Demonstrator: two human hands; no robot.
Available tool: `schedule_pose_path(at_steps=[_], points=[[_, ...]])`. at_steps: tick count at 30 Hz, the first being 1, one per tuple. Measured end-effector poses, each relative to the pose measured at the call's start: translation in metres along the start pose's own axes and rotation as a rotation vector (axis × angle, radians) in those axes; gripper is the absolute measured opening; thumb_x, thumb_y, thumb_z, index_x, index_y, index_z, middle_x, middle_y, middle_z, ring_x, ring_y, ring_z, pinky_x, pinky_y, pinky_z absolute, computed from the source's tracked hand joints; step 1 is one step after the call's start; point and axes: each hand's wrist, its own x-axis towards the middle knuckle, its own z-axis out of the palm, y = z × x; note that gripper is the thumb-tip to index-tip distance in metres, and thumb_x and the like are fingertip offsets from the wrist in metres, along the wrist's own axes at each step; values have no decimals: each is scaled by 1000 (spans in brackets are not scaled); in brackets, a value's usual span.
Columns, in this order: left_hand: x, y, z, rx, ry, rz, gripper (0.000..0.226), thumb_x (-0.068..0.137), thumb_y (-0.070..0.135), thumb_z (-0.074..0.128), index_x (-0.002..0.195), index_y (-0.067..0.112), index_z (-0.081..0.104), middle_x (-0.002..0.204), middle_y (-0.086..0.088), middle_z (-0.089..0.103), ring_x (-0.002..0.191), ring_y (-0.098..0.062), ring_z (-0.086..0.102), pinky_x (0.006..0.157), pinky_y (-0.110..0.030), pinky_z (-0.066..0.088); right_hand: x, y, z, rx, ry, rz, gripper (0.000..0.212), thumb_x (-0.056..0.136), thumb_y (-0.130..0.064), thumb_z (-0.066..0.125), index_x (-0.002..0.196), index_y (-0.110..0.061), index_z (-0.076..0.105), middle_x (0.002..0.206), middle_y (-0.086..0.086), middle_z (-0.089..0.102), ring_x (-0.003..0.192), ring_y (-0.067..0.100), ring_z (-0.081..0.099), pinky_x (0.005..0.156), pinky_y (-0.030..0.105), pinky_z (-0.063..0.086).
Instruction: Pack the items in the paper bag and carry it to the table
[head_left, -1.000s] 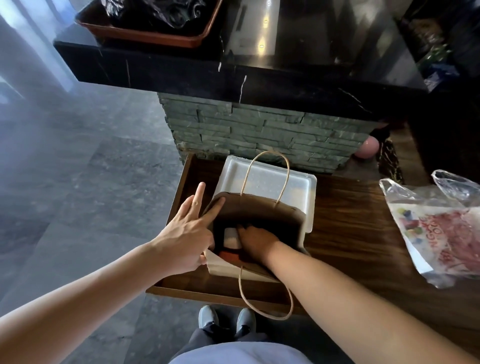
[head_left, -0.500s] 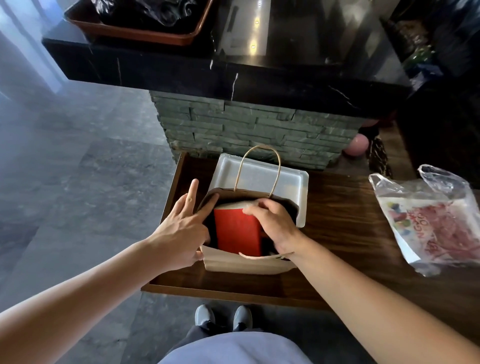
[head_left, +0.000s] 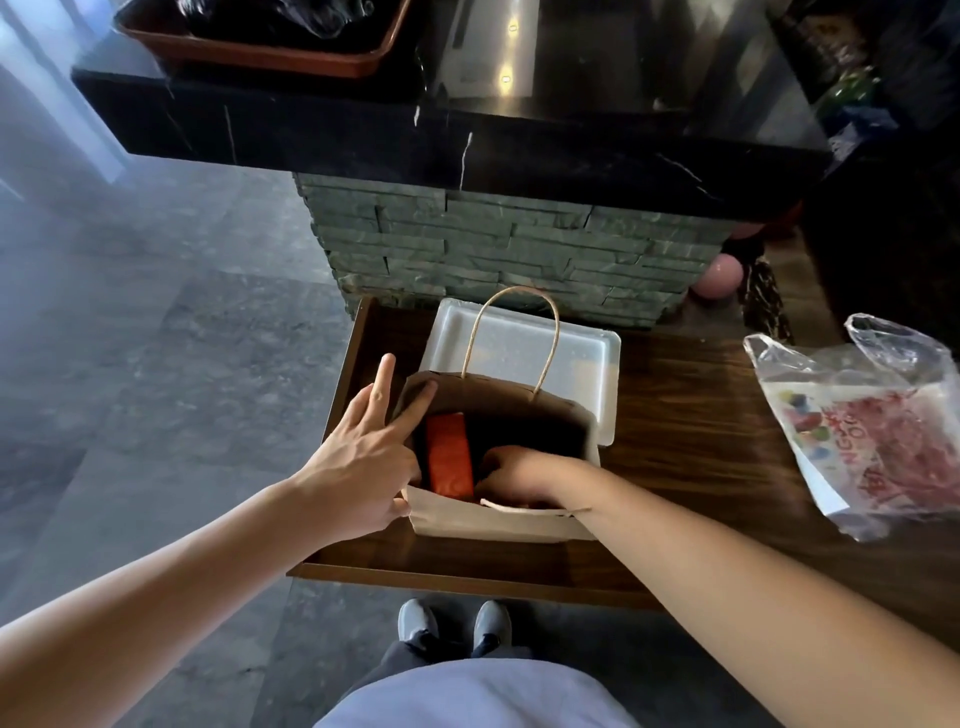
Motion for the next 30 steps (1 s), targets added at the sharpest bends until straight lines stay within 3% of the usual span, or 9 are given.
schedule_pose_path(at_steps=[3,7,9,11,13,16,20,25,30], points=[[0,0,-1,-10,6,-3,18,72,49,77,77,32,75,163,-10,12,140,-51,-27,118,-58,10,3,-4,0,-323,-148,13,44,95,-33,51,134,-14,53,127,9,60,99,25,58,80,34,46],[-2,-2,-1,-31,27,-16,18,65,47,82,69,32,74,161,-12,22,142,-53,-18,117,-59,16,4,-15,-6,-300,-281,69,48,93,-33,52,136,-13,51,115,6,61,90,22,61,69,31,49],[-4,-3,0,-39,33,-22,18,65,48,82,69,32,74,161,-11,21,143,-53,-17,116,-59,15,8,-17,-10,-168,-266,61,63,84,-46,63,140,-21,46,127,4,58,107,25,59,81,35,46],[-5,-2,1,-57,54,-22,18,63,46,83,67,31,74,161,-12,23,143,-54,-13,116,-60,17,7,-23,-6,74,-196,60,90,62,-62,74,140,-34,38,122,-1,56,103,22,56,80,36,43],[-4,-1,0,-76,68,-21,18,61,43,85,64,30,73,160,-13,25,143,-54,-10,116,-61,18,13,-31,6,41,-33,2,98,55,-69,73,139,-38,32,125,1,51,101,22,55,83,37,45],[-3,1,-2,-91,80,-16,17,58,40,86,63,31,72,159,-15,27,144,-55,-7,115,-61,20,22,-34,22,-31,172,42,91,66,-60,72,140,-22,34,122,8,56,106,29,60,87,38,51],[-4,0,-3,-106,70,-8,18,58,40,86,64,30,72,159,-17,26,143,-56,-6,115,-63,21,13,-20,0,-41,236,114,55,72,-36,77,120,-18,58,98,2,61,96,26,64,75,33,53],[-4,1,-1,-130,97,14,19,58,40,87,62,30,71,159,-16,24,144,-54,-7,114,-63,21,-2,-3,-25,-355,333,-124,58,74,-10,73,128,-11,50,123,15,60,109,34,61,87,37,53],[-2,7,-4,-144,104,20,18,57,35,89,62,29,72,157,-19,29,143,-56,-2,111,-66,27,27,-1,-19,-387,226,-89,71,84,-5,63,147,-9,30,142,20,44,124,38,51,98,39,45]])
